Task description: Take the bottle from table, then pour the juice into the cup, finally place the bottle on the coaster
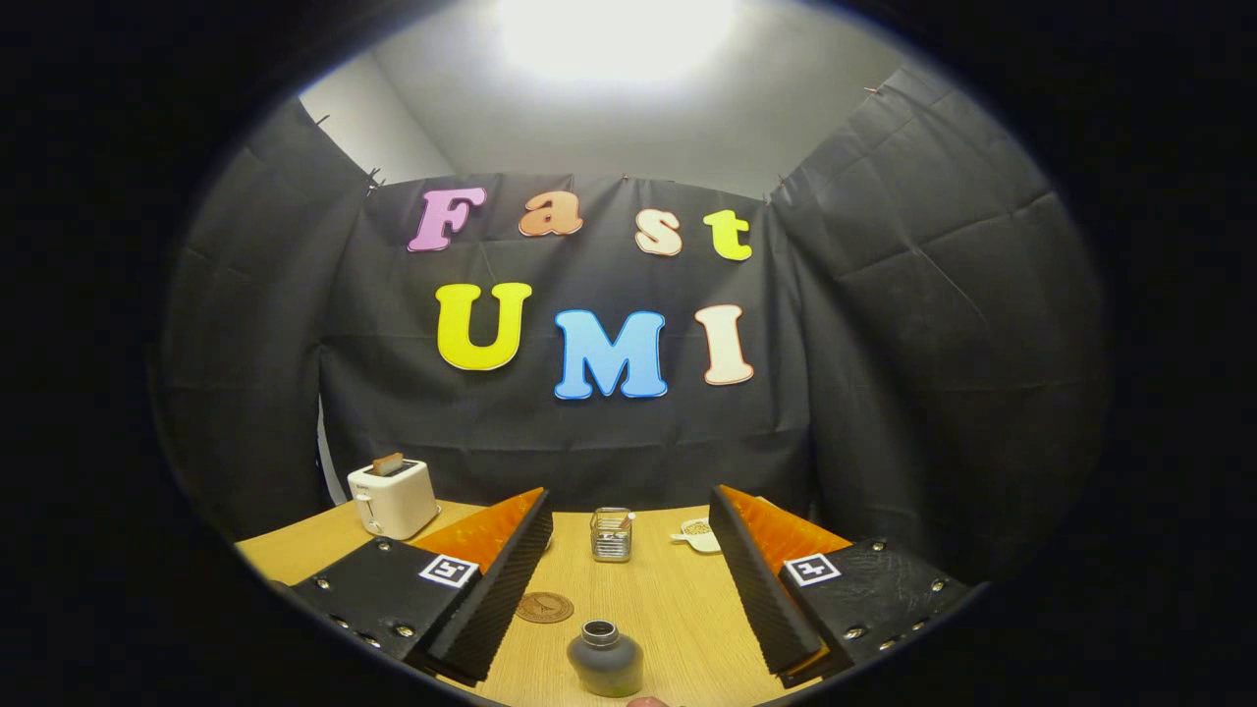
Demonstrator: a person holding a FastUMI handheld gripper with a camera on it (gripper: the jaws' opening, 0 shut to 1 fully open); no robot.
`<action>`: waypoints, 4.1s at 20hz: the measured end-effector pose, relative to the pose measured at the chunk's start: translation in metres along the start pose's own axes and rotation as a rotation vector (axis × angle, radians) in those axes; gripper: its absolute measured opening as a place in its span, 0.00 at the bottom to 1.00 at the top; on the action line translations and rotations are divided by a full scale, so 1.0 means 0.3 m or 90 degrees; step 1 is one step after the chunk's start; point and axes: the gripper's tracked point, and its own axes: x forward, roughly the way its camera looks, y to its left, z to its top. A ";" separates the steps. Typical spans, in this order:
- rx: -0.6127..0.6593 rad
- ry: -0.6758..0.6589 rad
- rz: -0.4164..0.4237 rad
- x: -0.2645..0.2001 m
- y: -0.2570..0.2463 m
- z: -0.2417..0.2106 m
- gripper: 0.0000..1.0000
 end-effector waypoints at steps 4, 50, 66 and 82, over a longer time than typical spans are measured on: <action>0.005 0.007 0.007 0.000 0.019 -0.034 0.98; -0.007 0.275 0.053 -0.030 0.058 -0.842 0.98; -0.003 0.308 0.057 0.000 0.069 -0.900 0.79; -0.187 0.285 0.092 0.085 0.103 -0.751 0.72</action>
